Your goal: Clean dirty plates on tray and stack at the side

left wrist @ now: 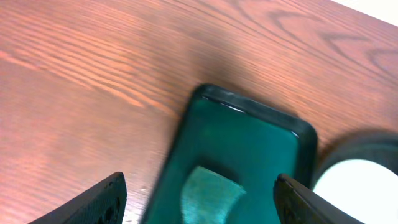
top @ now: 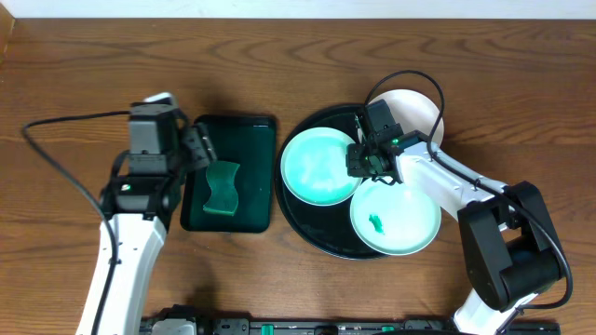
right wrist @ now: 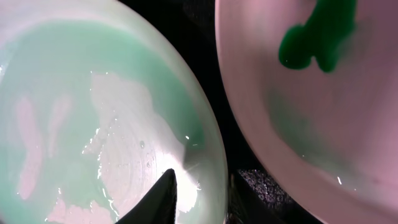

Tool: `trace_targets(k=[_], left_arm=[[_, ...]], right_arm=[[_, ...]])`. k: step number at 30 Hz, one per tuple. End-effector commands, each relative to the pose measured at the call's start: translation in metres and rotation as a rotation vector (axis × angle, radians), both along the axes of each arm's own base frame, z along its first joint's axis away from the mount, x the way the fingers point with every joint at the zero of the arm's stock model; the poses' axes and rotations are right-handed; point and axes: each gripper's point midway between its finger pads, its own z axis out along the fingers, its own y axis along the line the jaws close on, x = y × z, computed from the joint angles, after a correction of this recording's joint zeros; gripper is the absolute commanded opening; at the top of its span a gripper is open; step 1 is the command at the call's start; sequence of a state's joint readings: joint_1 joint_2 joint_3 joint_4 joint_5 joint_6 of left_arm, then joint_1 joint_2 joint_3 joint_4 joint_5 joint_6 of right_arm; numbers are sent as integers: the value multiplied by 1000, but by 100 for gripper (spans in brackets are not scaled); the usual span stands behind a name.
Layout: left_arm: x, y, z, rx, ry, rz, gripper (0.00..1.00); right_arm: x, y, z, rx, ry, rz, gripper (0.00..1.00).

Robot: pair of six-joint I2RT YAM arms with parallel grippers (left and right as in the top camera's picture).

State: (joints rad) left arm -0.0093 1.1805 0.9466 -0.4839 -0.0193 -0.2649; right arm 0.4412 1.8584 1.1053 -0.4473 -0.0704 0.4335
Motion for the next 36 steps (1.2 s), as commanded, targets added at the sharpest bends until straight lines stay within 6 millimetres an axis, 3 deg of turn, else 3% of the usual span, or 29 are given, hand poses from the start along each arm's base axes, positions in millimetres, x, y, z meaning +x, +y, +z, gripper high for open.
trace_targets(k=[1,7,15,28,33,36], left_arm=[[0,26,9,32,-18,92,76],[0,29,5,32,-4,102,76],[0,29,4,32,-2,102,77],[0,29,4,32,-2,102,77],[0,29,4,32,-2,102,77],[0,29,4,32,-2,103,78]], right_arm=[[-5,4,-6,0,16,18,27],[-5,4,-6,-2,19,19,39],[-4,2,-7,-15,13,13,41],[-3,1,-24,-30,33,7,25],[-3,1,-24,-30,33,7,3],[-1,-1,-21,-28,29,0,1]])
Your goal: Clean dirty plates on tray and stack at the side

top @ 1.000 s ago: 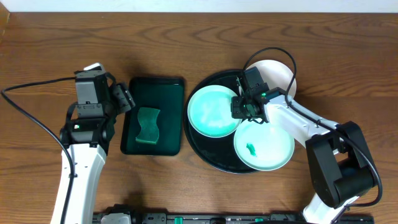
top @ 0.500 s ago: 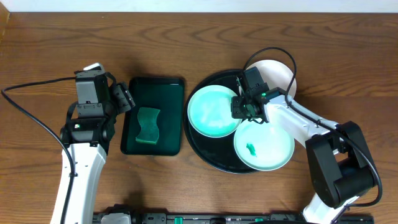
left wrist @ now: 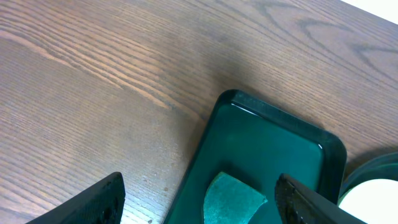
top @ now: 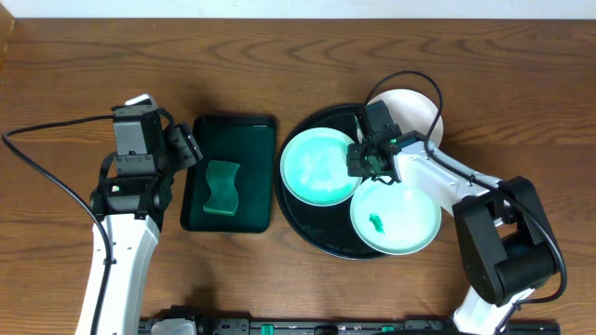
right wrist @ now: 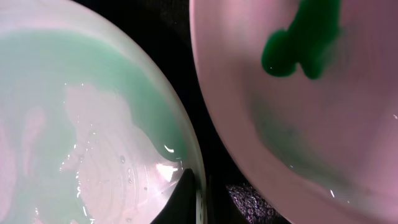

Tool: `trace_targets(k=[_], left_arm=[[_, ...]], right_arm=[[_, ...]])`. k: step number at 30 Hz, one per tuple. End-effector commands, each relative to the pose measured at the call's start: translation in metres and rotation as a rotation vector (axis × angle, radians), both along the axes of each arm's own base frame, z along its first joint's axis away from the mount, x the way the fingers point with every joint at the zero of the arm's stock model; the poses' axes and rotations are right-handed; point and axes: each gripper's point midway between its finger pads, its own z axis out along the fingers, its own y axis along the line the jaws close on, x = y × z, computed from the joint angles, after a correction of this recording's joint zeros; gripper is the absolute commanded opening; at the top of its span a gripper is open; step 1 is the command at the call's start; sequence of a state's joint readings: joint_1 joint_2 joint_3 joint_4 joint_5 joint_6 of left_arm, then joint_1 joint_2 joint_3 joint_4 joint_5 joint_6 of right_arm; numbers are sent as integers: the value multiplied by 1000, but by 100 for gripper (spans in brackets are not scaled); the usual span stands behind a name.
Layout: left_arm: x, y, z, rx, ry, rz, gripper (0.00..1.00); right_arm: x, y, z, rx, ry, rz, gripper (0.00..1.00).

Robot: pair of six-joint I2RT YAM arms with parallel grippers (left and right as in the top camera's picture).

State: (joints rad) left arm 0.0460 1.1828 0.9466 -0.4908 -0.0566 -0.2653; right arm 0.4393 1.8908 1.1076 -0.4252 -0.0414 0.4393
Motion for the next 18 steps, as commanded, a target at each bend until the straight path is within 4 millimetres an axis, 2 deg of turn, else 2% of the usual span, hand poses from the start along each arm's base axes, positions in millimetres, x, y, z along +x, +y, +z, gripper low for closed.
trace_targets(k=[1,13,18], left_arm=[[3,4,6,6,-12,21,78],[3,4,6,6,-12,21,77],[3,4,6,6,-12,21,78]], right_arm=[[-4,1,-8,0,30,11,1],[-4,-9,42,27,-34,-10,1],[-5,-10,53,33,-51,-7,1]])
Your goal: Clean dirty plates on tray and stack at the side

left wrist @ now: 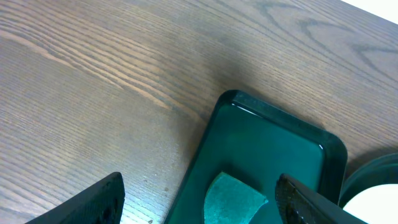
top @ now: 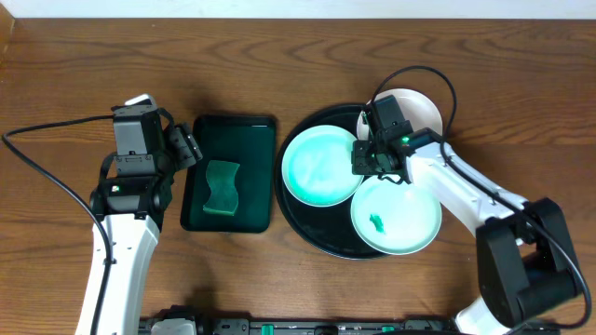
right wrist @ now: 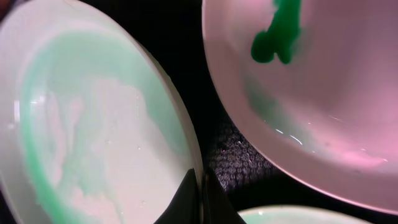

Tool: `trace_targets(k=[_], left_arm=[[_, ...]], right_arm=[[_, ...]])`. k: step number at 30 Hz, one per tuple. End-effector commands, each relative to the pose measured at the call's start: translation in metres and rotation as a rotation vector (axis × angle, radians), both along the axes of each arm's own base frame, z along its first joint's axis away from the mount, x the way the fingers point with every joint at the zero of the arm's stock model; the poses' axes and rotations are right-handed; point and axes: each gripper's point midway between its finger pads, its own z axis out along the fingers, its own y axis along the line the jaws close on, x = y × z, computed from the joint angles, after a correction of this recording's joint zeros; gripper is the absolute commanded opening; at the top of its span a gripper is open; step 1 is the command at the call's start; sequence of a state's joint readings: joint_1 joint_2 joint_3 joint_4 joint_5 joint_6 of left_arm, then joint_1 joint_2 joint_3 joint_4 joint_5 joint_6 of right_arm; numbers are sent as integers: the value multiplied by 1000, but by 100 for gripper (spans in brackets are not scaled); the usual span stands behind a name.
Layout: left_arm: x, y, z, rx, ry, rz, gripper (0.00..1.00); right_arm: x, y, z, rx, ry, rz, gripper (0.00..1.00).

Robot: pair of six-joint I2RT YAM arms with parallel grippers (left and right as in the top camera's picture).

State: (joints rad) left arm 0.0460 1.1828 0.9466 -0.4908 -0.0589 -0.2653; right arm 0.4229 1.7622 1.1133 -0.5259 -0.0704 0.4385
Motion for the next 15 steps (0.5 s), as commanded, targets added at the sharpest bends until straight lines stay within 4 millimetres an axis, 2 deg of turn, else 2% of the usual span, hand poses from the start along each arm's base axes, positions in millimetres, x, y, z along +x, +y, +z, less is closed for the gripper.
trace_targets(k=[1,15], left_arm=[[3,4,6,4,-12,19,78],[3,4,6,4,-12,19,78]], right_arm=[[3,-4,11,-6,-31,-3,1],[2,-5,11,-16,-32,13,1]])
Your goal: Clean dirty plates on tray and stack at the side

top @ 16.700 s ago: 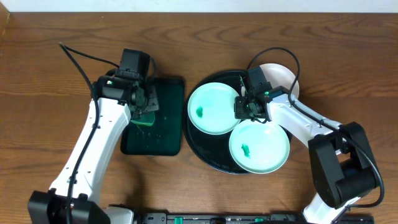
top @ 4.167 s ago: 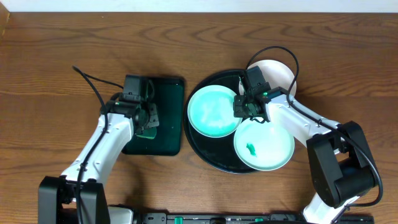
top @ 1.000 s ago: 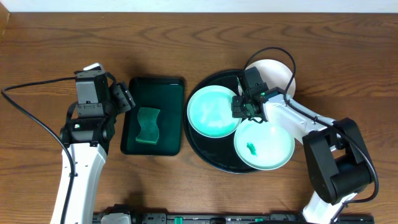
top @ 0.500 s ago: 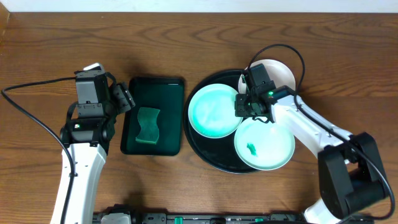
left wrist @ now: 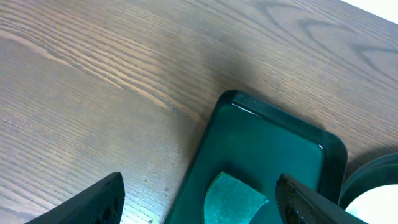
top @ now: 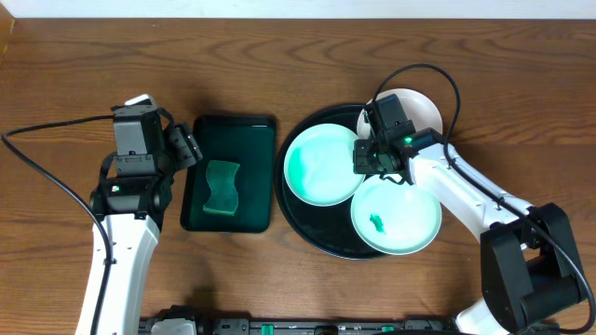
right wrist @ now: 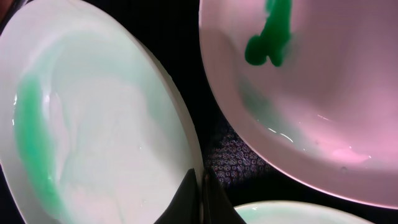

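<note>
A black round tray (top: 317,240) carries two plates. The left plate (top: 321,167) is smeared with green liquid, and my right gripper (top: 365,160) is shut on its right rim. In the right wrist view that plate (right wrist: 93,124) sits tilted, with the green pooled toward its left side and the gripper (right wrist: 200,199) pinching its edge. The front plate (top: 396,219) has a small green blob (right wrist: 270,37). My left gripper (top: 191,146) hangs open at the left edge of the dark green tray (left wrist: 273,149), which holds a green sponge (top: 222,186).
A white plate (top: 419,107) lies at the back right, partly under my right arm at the round tray's edge. A black cable loops above the right arm. Bare wooden table surrounds both trays.
The left plate is tilted a little more in my right gripper, and its green liquid has run toward its left side. My left arm has not moved.
At first my left gripper was over the green tray and my right fingers straddled the left plate's rim. Then the left arm had drawn back to the left and the right fingers had shut on the rim. After that the plate was raised by that rim, and now tilts further.
</note>
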Tool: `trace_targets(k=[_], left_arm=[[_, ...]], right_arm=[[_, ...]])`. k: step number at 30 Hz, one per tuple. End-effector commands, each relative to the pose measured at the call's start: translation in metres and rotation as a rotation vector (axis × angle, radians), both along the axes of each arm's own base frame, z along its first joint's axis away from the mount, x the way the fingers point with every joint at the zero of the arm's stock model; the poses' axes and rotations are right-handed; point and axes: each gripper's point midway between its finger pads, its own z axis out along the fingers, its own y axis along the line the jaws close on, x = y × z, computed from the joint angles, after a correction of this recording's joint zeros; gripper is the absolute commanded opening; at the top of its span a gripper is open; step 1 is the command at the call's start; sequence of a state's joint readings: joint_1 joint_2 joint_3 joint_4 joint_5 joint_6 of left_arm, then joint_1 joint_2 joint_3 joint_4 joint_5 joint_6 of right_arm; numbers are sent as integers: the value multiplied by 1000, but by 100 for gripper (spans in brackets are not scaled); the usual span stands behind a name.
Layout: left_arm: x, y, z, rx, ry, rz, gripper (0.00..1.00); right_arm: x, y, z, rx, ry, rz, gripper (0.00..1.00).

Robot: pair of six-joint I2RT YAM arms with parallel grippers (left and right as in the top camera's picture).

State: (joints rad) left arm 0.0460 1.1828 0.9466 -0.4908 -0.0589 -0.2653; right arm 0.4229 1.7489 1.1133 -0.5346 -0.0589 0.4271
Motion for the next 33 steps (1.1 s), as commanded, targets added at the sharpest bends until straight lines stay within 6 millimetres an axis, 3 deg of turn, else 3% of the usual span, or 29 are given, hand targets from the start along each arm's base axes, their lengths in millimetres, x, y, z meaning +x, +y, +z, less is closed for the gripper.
trace_targets(k=[1,22,33], left_arm=[[3,4,6,4,-12,19,78],[3,4,6,4,-12,19,78],[3,4,6,4,-12,19,78]], right_arm=[[2,-3,7,-5,-19,7,1],[-23,-31,68,92,-16,-122,1],[-22,-18,81,201,-6,-126,1]])
